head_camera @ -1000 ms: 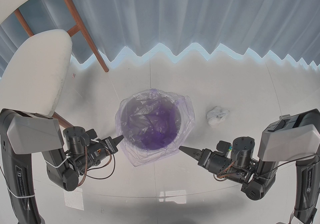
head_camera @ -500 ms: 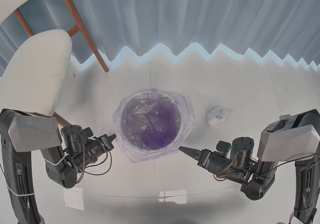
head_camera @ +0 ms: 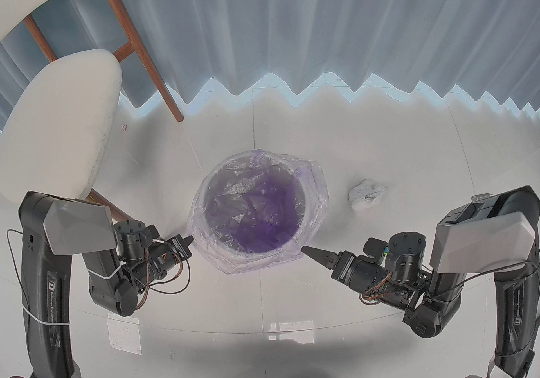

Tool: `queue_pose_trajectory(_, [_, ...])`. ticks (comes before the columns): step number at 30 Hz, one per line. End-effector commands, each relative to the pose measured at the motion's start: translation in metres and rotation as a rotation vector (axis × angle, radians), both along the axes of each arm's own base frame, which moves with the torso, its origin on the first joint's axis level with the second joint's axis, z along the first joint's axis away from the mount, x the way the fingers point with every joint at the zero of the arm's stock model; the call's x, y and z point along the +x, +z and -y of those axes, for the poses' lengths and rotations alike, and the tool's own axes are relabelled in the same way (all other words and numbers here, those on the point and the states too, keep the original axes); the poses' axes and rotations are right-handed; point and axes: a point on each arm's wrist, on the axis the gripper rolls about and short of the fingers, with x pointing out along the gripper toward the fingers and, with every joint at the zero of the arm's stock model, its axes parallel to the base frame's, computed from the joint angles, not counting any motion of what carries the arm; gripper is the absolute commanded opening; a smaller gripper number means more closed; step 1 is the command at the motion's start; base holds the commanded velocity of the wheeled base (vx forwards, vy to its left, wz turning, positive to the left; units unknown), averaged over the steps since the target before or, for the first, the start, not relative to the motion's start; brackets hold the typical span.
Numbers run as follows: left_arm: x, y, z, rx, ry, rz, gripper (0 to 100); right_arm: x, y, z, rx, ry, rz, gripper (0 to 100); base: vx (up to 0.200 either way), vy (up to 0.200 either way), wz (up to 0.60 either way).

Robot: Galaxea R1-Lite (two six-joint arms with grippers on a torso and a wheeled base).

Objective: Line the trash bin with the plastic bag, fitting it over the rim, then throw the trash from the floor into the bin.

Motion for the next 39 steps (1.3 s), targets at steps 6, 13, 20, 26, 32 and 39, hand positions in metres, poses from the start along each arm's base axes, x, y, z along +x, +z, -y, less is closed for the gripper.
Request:
queue_pose_trajectory(6, [0.002, -0.023, 0.000, 0.004, 0.003, -0.045, 0, 0.006, -0.006, -0.002, -0.001, -0.023, 0.013, 100, 0.000, 0.000, 0.00])
queue_pose_trajectory(13, [-0.004, -0.023, 0.000, 0.007, -0.003, -0.066, 100, 0.006, -0.005, -0.002, 0.001, -0.023, 0.015, 100, 0.000, 0.000, 0.00])
queue_pose_trajectory(20, [-0.034, 0.043, 0.002, -0.021, -0.057, 0.030, 100, 0.023, 0.011, 0.005, 0.024, -0.099, 0.094, 100, 0.000, 0.000, 0.00])
queue_pose_trajectory(26, [-0.070, 0.100, 0.006, -0.056, -0.141, 0.150, 100, 0.037, 0.020, 0.020, 0.044, -0.166, 0.139, 100, 0.000, 0.000, 0.00])
queue_pose_trajectory(32, [-0.097, 0.137, 0.002, -0.081, -0.240, 0.261, 100, 0.064, 0.005, 0.029, 0.045, -0.211, 0.169, 100, 0.000, 0.000, 0.00])
queue_pose_trajectory(39, [-0.125, 0.169, -0.003, -0.087, -0.341, 0.391, 100, 0.099, -0.033, 0.030, 0.008, -0.227, 0.209, 100, 0.000, 0.000, 0.00])
